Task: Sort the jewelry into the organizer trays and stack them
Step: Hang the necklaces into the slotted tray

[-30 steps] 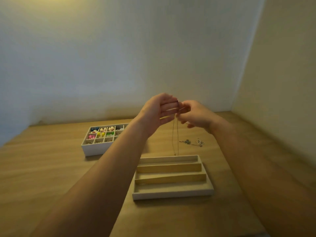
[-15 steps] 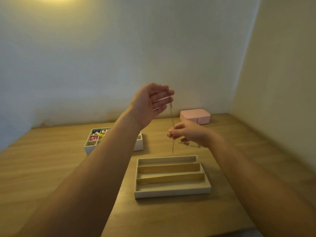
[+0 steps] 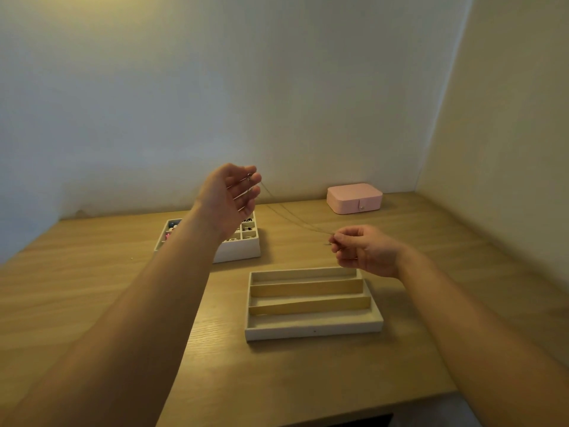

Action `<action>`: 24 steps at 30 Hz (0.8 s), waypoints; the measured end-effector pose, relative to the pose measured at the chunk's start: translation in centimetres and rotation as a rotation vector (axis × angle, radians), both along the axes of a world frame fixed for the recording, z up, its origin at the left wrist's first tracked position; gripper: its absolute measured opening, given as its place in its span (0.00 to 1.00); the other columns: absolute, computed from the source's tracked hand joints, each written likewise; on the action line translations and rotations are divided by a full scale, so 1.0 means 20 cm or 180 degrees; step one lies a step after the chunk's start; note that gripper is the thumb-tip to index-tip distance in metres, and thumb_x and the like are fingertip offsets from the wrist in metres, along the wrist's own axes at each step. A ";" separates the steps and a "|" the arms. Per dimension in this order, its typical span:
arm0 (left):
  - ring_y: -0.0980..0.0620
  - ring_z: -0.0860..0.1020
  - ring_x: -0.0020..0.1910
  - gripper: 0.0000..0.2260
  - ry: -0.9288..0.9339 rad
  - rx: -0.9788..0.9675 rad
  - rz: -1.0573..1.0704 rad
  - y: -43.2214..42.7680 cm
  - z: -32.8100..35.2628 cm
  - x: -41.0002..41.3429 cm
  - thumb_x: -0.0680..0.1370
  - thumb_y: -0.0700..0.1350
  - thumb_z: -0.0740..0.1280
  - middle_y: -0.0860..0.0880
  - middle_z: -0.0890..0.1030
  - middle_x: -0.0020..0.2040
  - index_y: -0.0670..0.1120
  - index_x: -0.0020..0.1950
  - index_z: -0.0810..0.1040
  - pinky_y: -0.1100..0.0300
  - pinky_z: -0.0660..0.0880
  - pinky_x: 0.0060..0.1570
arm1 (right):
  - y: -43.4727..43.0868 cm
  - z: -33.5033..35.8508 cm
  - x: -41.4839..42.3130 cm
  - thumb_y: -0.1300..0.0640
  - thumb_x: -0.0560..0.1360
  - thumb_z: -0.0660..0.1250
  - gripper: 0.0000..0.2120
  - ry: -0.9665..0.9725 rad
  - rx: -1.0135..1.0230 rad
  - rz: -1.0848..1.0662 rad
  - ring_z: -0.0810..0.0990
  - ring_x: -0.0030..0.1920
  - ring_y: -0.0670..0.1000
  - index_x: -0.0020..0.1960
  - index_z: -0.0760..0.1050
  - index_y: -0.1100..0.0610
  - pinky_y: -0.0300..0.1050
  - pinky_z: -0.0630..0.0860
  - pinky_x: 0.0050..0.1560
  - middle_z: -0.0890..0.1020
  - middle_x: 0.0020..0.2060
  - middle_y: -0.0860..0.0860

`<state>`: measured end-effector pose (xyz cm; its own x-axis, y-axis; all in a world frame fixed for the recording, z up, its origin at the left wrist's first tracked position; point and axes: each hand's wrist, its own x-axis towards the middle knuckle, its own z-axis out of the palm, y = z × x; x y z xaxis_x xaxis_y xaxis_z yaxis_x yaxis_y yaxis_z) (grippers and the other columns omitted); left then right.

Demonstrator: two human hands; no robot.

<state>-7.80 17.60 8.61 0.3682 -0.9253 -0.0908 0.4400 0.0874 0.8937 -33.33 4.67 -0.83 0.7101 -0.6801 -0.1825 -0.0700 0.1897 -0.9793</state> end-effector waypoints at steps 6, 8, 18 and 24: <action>0.55 0.80 0.36 0.08 -0.0082 0.0053 0.0119 0.01 -0.08 0.07 0.79 0.44 0.64 0.52 0.83 0.41 0.46 0.53 0.82 0.63 0.71 0.38 | -0.01 -0.03 -0.02 0.63 0.79 0.67 0.08 0.0067 -0.0068 -0.0147 0.82 0.37 0.50 0.55 0.79 0.65 0.44 0.83 0.43 0.82 0.39 0.55; 0.56 0.80 0.35 0.07 -0.0199 0.0145 0.0172 0.01 -0.12 0.09 0.79 0.43 0.65 0.52 0.83 0.41 0.46 0.53 0.82 0.64 0.71 0.36 | -0.02 -0.04 -0.03 0.65 0.80 0.66 0.08 0.0128 -0.0086 -0.0155 0.84 0.39 0.51 0.56 0.80 0.65 0.45 0.84 0.46 0.84 0.41 0.56; 0.55 0.82 0.35 0.05 -0.0395 0.0272 0.0325 0.03 -0.27 0.15 0.80 0.41 0.67 0.50 0.83 0.38 0.44 0.53 0.82 0.65 0.74 0.30 | -0.04 -0.03 -0.07 0.69 0.78 0.66 0.10 0.0302 -0.0173 -0.0175 0.87 0.45 0.54 0.59 0.78 0.65 0.48 0.84 0.53 0.86 0.48 0.61; 0.51 0.85 0.45 0.06 -0.1093 0.0355 0.0256 0.06 -0.32 0.20 0.79 0.38 0.69 0.45 0.86 0.46 0.44 0.55 0.84 0.62 0.81 0.41 | -0.04 0.00 -0.09 0.68 0.79 0.67 0.09 0.0373 -0.0300 -0.0373 0.87 0.41 0.53 0.58 0.77 0.65 0.48 0.85 0.48 0.86 0.45 0.61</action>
